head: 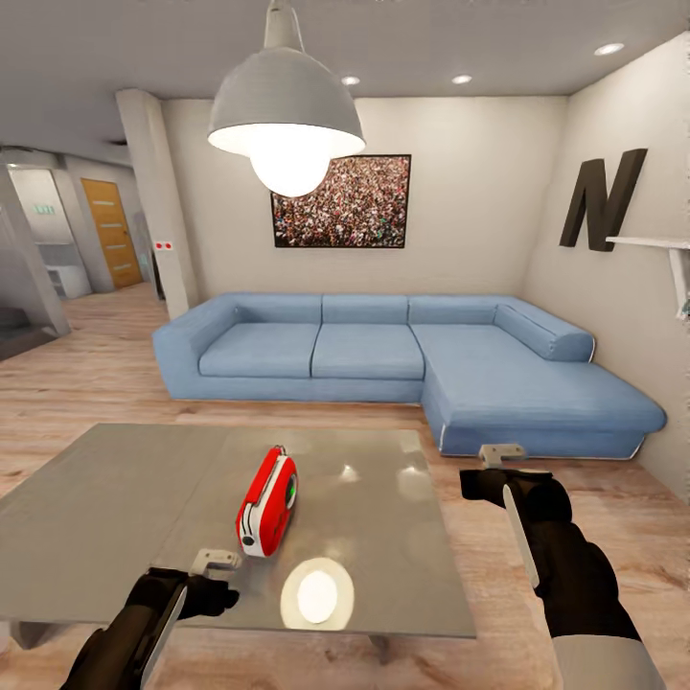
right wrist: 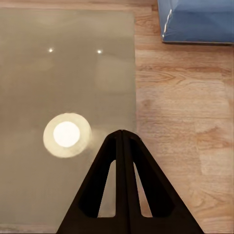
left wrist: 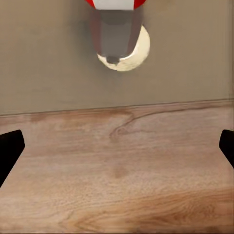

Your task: Turn on the radio receiver that's on the table in the living room.

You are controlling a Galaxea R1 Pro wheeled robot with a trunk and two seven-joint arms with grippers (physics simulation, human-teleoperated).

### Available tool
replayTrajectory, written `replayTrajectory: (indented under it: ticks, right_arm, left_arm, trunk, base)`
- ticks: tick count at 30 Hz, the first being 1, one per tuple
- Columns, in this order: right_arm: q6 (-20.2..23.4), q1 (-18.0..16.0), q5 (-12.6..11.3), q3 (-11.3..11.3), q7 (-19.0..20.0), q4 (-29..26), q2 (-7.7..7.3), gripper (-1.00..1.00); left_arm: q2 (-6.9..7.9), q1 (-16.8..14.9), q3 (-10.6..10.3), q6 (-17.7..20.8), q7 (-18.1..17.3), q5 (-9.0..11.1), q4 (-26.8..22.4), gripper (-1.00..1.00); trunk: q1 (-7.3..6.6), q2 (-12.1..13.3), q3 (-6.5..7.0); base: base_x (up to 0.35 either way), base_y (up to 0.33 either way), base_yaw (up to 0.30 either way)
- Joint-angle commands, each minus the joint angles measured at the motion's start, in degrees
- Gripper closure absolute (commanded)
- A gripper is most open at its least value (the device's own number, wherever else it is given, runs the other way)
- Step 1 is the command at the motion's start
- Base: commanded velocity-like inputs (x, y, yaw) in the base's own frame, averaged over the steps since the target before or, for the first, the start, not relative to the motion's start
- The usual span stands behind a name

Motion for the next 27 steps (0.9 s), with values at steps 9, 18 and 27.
replayTrajectory:
  ticks: [9, 18, 27]
  right_arm:
    - [-0.04, 0.00, 0.01, -0.01, 0.08, 1.04, 0.00, 1.00]
    - [-0.14, 0.00, 0.03, -0.01, 0.09, 1.98, 0.00, 1.00]
    - [-7.26, 0.00, 0.10, -0.18, 0.09, 11.93, -0.26, 1.00]
  left_arm:
    - [0.00, 0.00, 0.00, 0.00, 0.00, 0.02, 0.07, -1.00]
    - [0.00, 0.00, 0.00, 0.00, 0.00, 0.02, 0.42, -1.00]
    - [0.03, 0.00, 0.00, -0.09, 0.00, 0.02, 1.53, -1.00]
  trunk:
    - [0.00, 0.00, 0.00]
    - [0.00, 0.00, 0.00]
    - [0.00, 0.00, 0.00]
  base:
    - [-0.162, 0.000, 0.000]
    - [-0.001, 0.000, 0.000]
    - [0.000, 0.000, 0.000]
